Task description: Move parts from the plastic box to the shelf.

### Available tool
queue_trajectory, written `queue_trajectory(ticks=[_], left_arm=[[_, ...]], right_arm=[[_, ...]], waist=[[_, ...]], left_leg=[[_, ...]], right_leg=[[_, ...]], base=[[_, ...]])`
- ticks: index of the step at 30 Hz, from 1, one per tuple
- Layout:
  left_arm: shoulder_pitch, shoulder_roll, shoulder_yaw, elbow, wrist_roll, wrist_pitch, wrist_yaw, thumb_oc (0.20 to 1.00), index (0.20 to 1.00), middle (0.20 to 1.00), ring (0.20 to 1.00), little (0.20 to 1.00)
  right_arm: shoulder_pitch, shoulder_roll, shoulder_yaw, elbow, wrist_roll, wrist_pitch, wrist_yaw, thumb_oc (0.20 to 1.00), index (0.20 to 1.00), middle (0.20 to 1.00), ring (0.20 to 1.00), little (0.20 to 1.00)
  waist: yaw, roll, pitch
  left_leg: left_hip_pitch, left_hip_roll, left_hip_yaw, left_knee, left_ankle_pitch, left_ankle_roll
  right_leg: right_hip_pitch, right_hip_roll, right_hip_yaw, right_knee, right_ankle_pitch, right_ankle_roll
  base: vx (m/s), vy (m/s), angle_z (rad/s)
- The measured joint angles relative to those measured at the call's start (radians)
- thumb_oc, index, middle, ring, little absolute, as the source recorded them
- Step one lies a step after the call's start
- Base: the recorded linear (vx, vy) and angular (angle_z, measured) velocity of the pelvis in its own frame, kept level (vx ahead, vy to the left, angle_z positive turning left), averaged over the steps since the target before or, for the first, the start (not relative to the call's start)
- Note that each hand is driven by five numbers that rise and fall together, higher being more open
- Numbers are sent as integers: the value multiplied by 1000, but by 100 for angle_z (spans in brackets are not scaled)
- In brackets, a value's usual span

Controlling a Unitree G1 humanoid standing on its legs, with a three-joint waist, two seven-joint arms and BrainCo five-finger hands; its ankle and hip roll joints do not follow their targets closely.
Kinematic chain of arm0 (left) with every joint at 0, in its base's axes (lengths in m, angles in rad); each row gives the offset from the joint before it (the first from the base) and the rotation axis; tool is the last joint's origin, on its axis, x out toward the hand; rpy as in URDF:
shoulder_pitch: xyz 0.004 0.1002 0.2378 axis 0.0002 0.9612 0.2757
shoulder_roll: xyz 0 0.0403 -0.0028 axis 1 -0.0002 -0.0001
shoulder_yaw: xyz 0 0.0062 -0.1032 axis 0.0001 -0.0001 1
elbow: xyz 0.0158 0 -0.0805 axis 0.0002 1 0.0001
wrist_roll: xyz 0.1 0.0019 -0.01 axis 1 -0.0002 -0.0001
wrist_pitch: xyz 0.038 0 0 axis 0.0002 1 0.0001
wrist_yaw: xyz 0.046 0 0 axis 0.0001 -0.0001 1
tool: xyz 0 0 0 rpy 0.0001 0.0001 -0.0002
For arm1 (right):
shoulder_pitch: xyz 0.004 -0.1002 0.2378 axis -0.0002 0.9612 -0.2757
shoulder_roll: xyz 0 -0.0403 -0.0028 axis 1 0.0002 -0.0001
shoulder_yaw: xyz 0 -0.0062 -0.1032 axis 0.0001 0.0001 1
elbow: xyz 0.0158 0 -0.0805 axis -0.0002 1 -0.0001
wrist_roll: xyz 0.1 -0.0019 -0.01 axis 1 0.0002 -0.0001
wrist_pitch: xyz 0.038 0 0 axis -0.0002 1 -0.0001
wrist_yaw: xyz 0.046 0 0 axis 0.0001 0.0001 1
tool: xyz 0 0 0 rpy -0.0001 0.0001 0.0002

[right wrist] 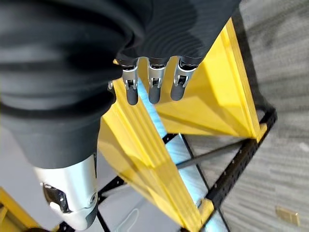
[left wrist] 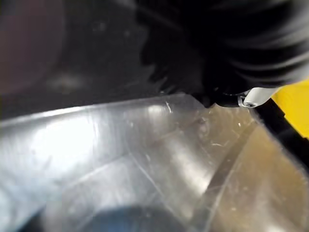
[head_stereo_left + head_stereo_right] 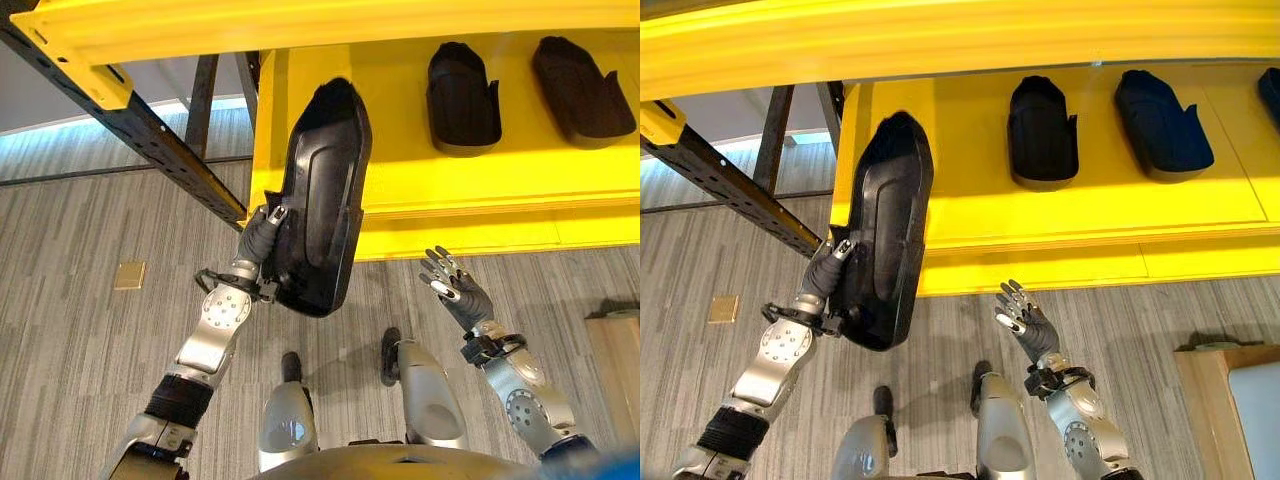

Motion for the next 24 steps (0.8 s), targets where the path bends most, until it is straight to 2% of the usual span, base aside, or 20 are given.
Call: queue_trajectory(ticks=[5,6,10,13,14,18,24], left_arm=[[-34,3,0,0,5,0,10,200,200,200,200,200],[-53,-6,-8,1,6,3,25,200,200,200,200,200],[-171,-34,-92,15,2,-1,50,200,200,200,200,200],[-216,-89,-128,77,-9,-2,67,200,200,200,200,200],[-228,-94,-135,96,-25,-1,71,200,200,200,200,200],[-358,-108,-141,281,-50,0,125,200,200,200,200,200],[-465,-110,-129,410,-85,-2,211,200,200,200,200,200]], right_arm=[[-9,7,15,0,0,2,3,1000,1000,1000,1000,1000],[-21,7,15,-1,0,1,3,1000,1000,1000,1000,1000],[-36,-1,31,3,-10,0,0,1000,1000,1000,1000,1000],[-39,2,58,5,-10,1,-3,1000,1000,1000,1000,1000],[-40,2,62,4,-10,1,-4,1000,1000,1000,1000,1000],[-45,-14,90,4,-32,1,-8,1000,1000,1000,1000,1000],[-36,-15,96,10,-39,4,-8,1000,1000,1000,1000,1000]], waist=[[5,-25,-10],[-11,-36,-16],[-33,-59,-34],[-40,-62,-56],[-56,-62,-60],[-76,-70,-83],[-103,-78,-93]], left_leg=[[-12,-21,14,29,-17,20],[-12,-21,18,37,-22,24],[-13,-6,31,50,-27,21],[-13,5,48,49,-27,20],[-13,7,51,50,-27,19],[-17,14,69,53,-24,15],[-15,26,82,61,-26,10]], right_leg=[[5,-21,17,-25,21,39],[5,-20,23,-26,21,41],[-1,2,39,-26,30,37],[-11,15,50,-30,36,32],[-13,18,53,-30,38,33],[-29,31,70,-33,51,33],[-30,48,87,-46,65,34]], base=[[7,3,-2],[16,-23,-13],[-4,-23,-16],[-8,-15,-17],[-15,-17,-18],[-26,-19,-17],[-21,-19,-10]])
